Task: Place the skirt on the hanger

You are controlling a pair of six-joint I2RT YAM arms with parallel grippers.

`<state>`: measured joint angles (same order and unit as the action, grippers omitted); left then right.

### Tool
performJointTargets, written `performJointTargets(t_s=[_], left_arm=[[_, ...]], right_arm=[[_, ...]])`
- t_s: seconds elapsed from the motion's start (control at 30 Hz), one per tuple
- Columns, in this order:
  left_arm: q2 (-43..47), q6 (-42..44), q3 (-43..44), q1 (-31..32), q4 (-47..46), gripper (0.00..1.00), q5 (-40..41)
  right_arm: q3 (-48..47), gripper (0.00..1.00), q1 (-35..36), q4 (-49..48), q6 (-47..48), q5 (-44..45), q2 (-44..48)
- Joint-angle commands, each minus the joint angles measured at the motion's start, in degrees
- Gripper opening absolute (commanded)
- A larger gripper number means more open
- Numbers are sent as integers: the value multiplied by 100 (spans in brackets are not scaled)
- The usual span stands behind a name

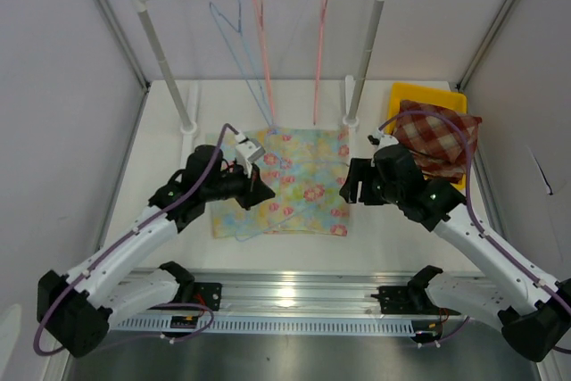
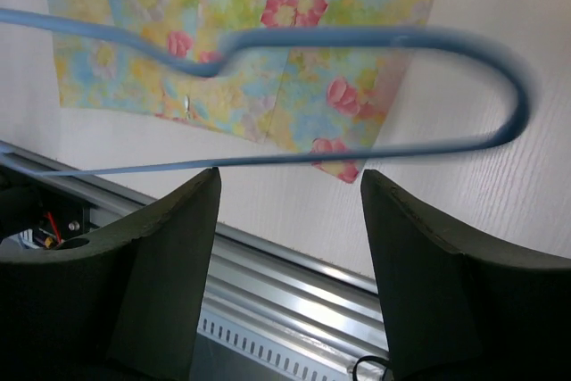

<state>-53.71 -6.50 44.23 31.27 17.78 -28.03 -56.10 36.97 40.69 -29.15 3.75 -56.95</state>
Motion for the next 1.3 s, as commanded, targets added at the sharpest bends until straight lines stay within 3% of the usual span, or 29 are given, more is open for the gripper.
performJointTargets(t_s=[0.0,0.3,0.47,1.0,1.27], left_arm=[[-569,219,-195,476,217,0,-642],[-1176,395,50,407,305,0,-88],[-1343,553,700,240,568,0,113],[-440,466,1176,-920,455,0,457],[36,369,1211,-965,472,0,404]], right_arm=[[80,70,144,71,-214,319,96],[152,71,92,-122,-57,470,-289],[-927,71,-216,176,435,495,-1054],[-1114,72,-357,-61,454,100,-1556],[-1088,72,-498,-96,454,38,-1591]])
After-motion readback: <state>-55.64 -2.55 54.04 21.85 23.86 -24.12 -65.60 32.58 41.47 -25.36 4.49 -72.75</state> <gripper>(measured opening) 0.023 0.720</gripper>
